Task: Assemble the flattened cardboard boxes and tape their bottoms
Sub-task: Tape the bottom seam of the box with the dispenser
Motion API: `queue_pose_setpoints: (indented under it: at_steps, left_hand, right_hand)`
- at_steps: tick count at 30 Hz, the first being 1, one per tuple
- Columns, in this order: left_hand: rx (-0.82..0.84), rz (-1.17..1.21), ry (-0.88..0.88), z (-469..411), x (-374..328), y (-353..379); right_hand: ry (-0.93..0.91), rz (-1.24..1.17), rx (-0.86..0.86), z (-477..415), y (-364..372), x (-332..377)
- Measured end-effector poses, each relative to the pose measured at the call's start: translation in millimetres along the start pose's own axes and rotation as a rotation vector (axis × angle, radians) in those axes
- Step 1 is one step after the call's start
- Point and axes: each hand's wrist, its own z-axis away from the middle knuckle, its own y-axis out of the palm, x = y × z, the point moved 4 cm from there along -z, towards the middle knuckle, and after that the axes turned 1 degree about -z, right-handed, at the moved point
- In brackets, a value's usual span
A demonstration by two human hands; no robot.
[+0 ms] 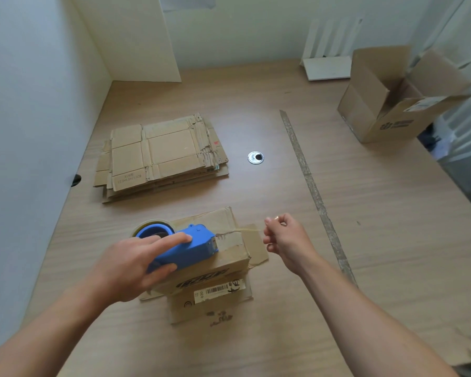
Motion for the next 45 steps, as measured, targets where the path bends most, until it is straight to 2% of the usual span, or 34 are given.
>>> queue_pose_setpoints:
  at_steps: [7,15,19,26,29,31,33,35,38,43,45]
  left_hand:
    - [-0.010,-0.047,0.010,-1,-5,-3]
    - [0.001,-0.055,0.009,-2,-3,-2]
    - [0.010,-0.060,0.002,-1,-3,-1]
    - [0.007,-0.049,-0.007,-3,-5,-4]
    - [0.007,-0.038,-0.010,-3,-6,-4]
    - [0.000,-0.045,-0.018,-4,-7,-5]
    - [-0.008,-0.046,-0.027,-5,-8,-6]
    - [-0.010,-0.027,-0.036,-4,-9,-6]
    - [-0.011,0.015,-0.060,-3,-9,-10]
    - [0.031,-0.006,-0.036,-9,-4,-23]
    - [0.093,0.055,-0.072,-13,2,-28]
  right_hand:
    - [-0.001,0.137,-0.077,-13,5,-11]
    - [0.066,0.161,-0.101,-19,23,-30]
    - [0.111,0.195,-0.076,-20,38,-43]
    - [0.180,0.424,-0.020,-19,42,-42]
    - [0.007,0.733,-0.039,-18,30,-27]
    - [-0.092,0.639,-0.026,-15,26,-16]
    - [-0.097,0.500,0.056,-10,35,-9]
    - [-0.127,0.542,0.124,-6,48,-7]
    - [-0.205,0.673,0.087,-3,59,-6]
    - [-0.268,0.727,0.066,-4,61,-6]
    - [-0.285,0.745,0.062,-2,61,-9]
